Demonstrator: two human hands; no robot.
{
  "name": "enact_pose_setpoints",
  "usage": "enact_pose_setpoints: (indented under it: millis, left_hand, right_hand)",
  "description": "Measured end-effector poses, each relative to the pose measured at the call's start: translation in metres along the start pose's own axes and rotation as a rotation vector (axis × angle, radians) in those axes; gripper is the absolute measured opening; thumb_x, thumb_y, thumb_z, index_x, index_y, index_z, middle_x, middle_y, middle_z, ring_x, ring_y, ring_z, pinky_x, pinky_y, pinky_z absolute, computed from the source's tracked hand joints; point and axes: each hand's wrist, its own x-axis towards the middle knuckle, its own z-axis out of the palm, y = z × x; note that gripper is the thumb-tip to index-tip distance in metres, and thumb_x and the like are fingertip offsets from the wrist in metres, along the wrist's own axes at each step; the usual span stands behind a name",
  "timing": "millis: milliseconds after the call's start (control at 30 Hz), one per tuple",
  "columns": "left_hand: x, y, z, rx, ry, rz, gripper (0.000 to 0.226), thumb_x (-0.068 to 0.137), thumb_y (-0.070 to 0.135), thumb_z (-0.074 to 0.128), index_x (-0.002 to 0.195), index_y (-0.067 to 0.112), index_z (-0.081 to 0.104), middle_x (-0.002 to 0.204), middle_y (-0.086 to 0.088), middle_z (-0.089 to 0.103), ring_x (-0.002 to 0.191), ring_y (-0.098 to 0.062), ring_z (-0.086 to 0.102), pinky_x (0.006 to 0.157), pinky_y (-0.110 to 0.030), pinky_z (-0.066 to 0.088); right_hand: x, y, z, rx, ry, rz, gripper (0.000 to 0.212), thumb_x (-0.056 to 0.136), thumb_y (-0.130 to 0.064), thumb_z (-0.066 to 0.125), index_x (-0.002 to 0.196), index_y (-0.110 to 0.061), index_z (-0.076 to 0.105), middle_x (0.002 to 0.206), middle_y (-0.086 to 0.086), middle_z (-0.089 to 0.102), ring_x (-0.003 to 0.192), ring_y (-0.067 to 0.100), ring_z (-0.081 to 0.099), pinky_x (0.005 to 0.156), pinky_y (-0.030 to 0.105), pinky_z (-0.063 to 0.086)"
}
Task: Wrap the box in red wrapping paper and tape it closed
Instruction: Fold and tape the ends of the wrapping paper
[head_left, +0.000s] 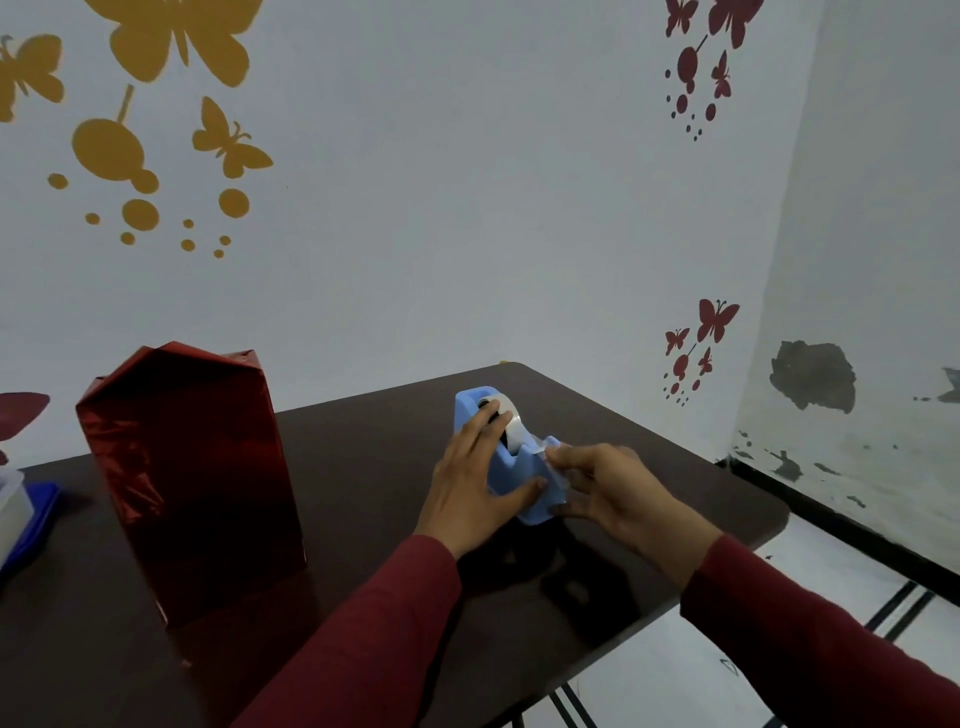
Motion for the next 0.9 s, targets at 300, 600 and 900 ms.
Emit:
enact_pose_setpoints:
  millis: [300, 600, 900]
  left_hand:
    - [-0.004, -0.012, -0.001, -0.020, -0.062, 0.045, 0.091, 0.075, 0.060, 0.066, 0.157, 0.041, 0.031, 0.167, 0.025, 0.011, 0.153, -0.008, 0.020, 0.120, -0.050, 0.034]
    - [-0.011, 0.041, 0.011, 0.218, 0.272, 0.283, 0.041, 0.091, 0.054, 0.060, 0.122, 0.029, 0.071, 0.114, 0.008, 0.057, 0.110, -0.012, 0.042, 0.091, -0.037, 0.043]
    - [-0.013, 0.050, 0.018, 0.387, 0.224, 0.287, 0.025, 0.097, 0.045, 0.055, 0.099, 0.029, 0.074, 0.098, 0.014, 0.059, 0.096, -0.016, 0.045, 0.078, -0.035, 0.040]
  right_hand:
    - [0.001, 0.008, -0.016, -0.540, 0.023, -0.232, 0.026, 0.088, -0.005, 0.077, 0.062, -0.003, 0.073, 0.102, -0.010, 0.080, 0.087, 0.015, 0.076, 0.070, 0.027, 0.063]
    - [0.002, 0.032, -0.040, -0.016, -0.011, -0.389, 0.054, 0.107, -0.035, 0.049, 0.088, 0.007, 0.077, 0.121, 0.003, 0.077, 0.113, 0.018, 0.072, 0.099, 0.037, 0.055]
    - [0.002, 0.038, -0.044, -0.143, -0.065, -0.477, 0.051, 0.107, -0.036, 0.049, 0.087, -0.003, 0.083, 0.124, -0.001, 0.075, 0.120, 0.012, 0.067, 0.107, 0.045, 0.052]
